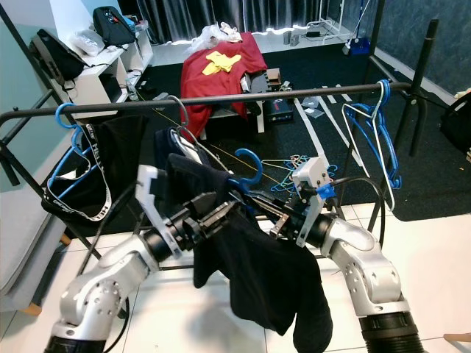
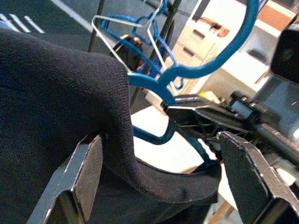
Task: Hang hanger
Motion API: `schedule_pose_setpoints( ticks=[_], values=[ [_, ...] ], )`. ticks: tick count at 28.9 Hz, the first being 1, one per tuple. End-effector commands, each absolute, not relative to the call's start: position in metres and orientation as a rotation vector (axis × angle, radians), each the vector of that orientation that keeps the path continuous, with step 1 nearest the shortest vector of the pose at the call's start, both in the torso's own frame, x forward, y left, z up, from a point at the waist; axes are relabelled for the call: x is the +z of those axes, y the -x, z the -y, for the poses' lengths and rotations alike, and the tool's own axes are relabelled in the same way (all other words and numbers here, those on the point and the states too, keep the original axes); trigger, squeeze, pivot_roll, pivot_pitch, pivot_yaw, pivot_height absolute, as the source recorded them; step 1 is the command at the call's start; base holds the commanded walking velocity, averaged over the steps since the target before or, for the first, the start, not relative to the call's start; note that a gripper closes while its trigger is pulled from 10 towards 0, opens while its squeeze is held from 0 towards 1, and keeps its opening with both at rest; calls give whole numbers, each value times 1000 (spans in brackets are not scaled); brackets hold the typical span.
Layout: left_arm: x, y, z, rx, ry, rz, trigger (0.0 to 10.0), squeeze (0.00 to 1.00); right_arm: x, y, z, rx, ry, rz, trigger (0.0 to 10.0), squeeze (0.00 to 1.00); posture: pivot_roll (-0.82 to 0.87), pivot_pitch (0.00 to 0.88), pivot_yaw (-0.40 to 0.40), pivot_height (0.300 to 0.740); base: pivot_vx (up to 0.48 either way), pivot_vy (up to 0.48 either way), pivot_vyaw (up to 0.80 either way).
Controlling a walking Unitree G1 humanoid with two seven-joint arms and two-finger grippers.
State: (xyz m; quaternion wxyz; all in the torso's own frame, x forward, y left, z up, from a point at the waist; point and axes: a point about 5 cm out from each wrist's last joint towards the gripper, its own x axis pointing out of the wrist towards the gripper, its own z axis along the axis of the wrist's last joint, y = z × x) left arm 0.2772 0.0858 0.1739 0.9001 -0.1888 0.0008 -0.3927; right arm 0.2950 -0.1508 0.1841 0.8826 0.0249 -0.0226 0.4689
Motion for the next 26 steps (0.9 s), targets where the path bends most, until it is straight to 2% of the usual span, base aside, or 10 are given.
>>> schedule_pose_setpoints(
  ticks=[1,4,5,10,14,20,26],
  values=[
    [173,-282,-86,-778,321,-11,10000,0,194,-294,139,1036,-48,87,10000,0,-17,44,112,740,0,0,0],
    [167,-289,-90,-703,250,-47,10000,0,195,-293,136,1046,-46,89,10000,0,-21,43,115,740,0,0,0],
    [167,-292,-91,-681,252,-43,0,0,195,-293,136,1047,-45,89,10000,0,-22,43,116,740,0,0,0],
    [170,-296,-97,-645,251,-24,0,0,195,-292,136,1048,-37,86,10000,0,-24,37,118,740,0,0,0],
    [171,-305,-118,-525,191,-7,0,0,192,-289,137,1045,-34,78,10000,0,-25,32,120,740,0,0,0],
    [175,-306,-123,-510,196,14,0,0,191,-288,138,1045,-33,74,10000,0,-23,27,118,740,0,0,0],
    [197,-320,-146,-361,63,112,0,0,180,-284,143,1010,-13,34,10000,0,-22,31,112,740,0,0,0]
  ],
)
